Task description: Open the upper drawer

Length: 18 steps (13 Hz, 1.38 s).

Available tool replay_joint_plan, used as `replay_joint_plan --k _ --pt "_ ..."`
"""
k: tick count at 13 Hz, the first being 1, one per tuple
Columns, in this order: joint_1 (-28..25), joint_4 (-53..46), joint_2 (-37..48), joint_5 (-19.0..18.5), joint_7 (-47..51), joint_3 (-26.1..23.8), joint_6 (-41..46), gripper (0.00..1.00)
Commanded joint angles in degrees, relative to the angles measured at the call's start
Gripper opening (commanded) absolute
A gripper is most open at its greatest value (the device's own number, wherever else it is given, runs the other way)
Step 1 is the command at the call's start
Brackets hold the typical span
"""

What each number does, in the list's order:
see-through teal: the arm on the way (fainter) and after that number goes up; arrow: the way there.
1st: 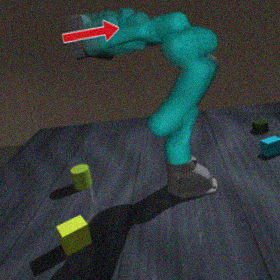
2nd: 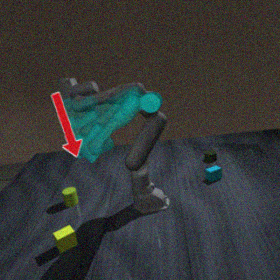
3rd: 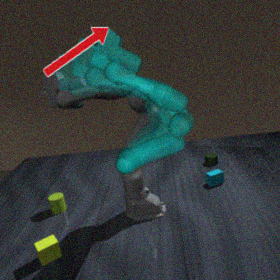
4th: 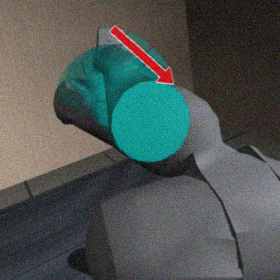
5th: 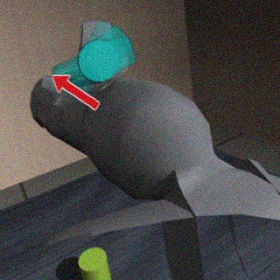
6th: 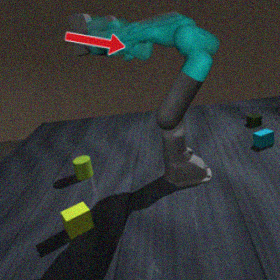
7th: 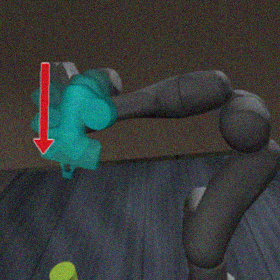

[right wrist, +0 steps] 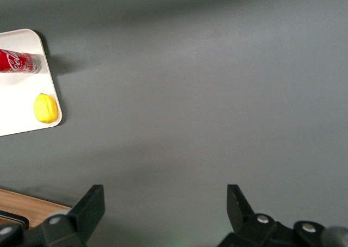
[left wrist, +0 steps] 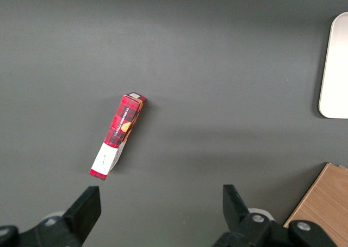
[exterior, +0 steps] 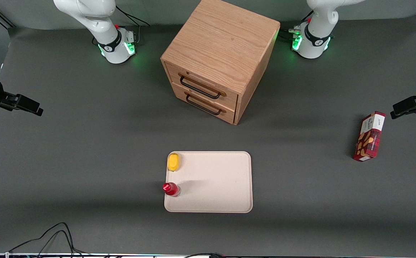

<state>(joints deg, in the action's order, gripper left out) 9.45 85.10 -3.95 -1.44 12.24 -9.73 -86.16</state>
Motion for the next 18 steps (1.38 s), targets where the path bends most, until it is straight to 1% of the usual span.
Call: replay_joint_plan --k 1,6,7,9,10,11,15,18 --pt "0.2 -1.1 -0.4 -0.8 0.0 0.0 -0.1 1.0" --pt "-0.3 -1.4 -0.2 -1.0 0.8 -0.2 0.6 1.0" --pt "-0.3 -1.2 0.2 -0.9 -0.3 -0.5 0.8 1.0" --pt "-0.9 -1.9 0.6 -0.6 0.0 -0.8 2.7 1.0" --pt "-1.2 -2.6 0.8 0.6 0.2 -2.8 3.6 1.0" --pt "-1.2 -3.4 1.1 1.1 0.4 -5.9 5.4 1.0" --pt "-1.2 -4.8 1.7 1.6 -0.7 -17.6 6.5 1.0" --pt "-1.2 -4.9 0.4 1.9 -7.7 -26.0 5.7 1.0"
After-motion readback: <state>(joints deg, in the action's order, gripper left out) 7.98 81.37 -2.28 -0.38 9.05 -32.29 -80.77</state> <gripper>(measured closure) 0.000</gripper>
